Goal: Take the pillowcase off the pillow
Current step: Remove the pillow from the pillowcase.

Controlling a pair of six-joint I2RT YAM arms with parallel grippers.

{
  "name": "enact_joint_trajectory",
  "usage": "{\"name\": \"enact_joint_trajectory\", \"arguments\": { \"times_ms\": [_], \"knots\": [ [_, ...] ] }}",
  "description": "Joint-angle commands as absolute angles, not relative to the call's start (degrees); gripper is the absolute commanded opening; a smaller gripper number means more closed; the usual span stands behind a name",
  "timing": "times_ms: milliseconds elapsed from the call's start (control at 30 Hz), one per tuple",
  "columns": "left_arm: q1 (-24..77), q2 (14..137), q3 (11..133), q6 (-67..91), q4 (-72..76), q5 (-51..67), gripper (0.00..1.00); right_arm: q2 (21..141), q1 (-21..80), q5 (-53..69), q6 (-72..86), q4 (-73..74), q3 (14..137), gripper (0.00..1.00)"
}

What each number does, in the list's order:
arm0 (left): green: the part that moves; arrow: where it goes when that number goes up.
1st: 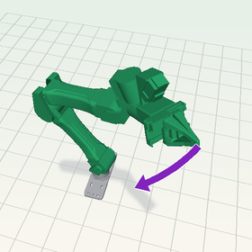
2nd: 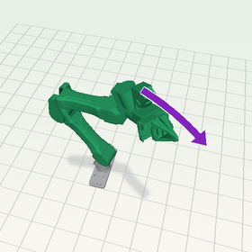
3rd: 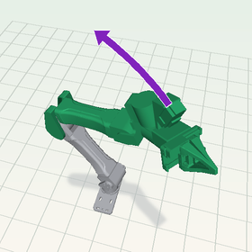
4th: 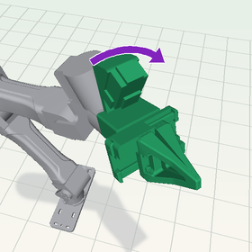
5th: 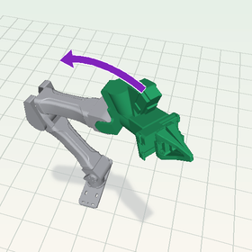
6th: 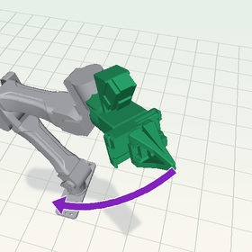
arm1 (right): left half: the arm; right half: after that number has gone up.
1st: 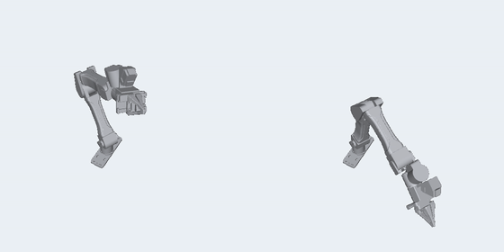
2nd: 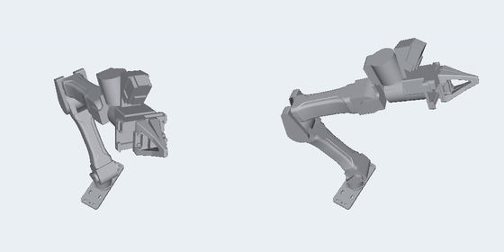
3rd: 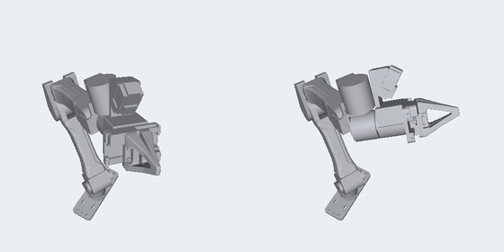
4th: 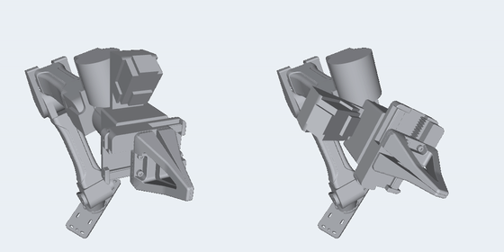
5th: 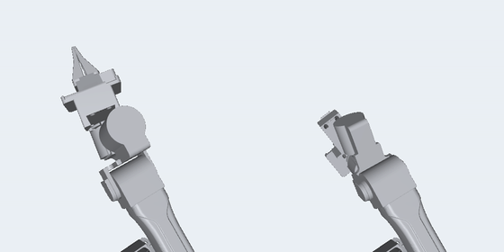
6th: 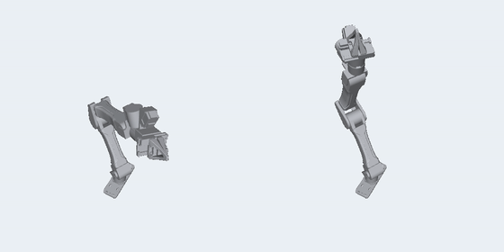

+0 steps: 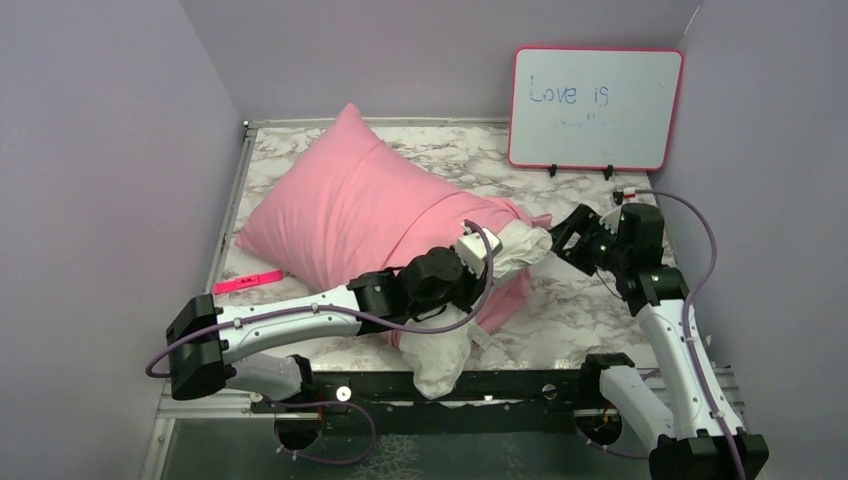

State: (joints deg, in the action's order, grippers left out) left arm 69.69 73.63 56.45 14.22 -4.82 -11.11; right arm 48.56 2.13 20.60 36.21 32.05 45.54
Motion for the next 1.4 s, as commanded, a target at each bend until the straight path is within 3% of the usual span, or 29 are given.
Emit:
{"name": "enact_joint_trajectory", "arguments": {
  "times_ms": [0, 67, 433, 567, 933, 1233, 1367],
  "knots": [
    [68.56, 71.57, 54.54, 20.03, 5.2, -15.12, 0.0, 43.32, 1.99, 26.77, 41.6, 28.16, 42.05, 0.8],
    [68.55, 71.74, 54.34, 20.76, 5.53, -15.39, 0.0, 43.01, 2.02, 31.15, 41.11, 25.78, 42.68, 0.86],
    [68.18, 69.79, 51.42, 26.08, 8.28, -21.07, 0.0, 43.21, 2.02, 48.7, 44.77, 14.47, 38.6, 0.93],
    [67.63, 68.75, 49.98, 27.76, 9.7, -20.89, 0.0, 43.66, 2.02, 54.05, 45.23, 8.23, 37.75, 1.0],
    [67.01, 68.19, 48.66, 32.35, 12.4, -22.33, 0.0, 45.0, 2.02, 54.97, 46.58, 7.39, 35.31, 1.0],
    [63.98, 68.91, 48.8, 36.13, 9.73, -23.9, 0.0, 43.38, 2.02, 56.67, 45.34, 10.41, 40.23, 1.0],
    [63.31, 69.86, 49.03, 36.29, 10.45, -22.19, 0.0, 43.04, 2.02, 52.06, 45.8, 16.23, 41.52, 1.0]
  ]
}}
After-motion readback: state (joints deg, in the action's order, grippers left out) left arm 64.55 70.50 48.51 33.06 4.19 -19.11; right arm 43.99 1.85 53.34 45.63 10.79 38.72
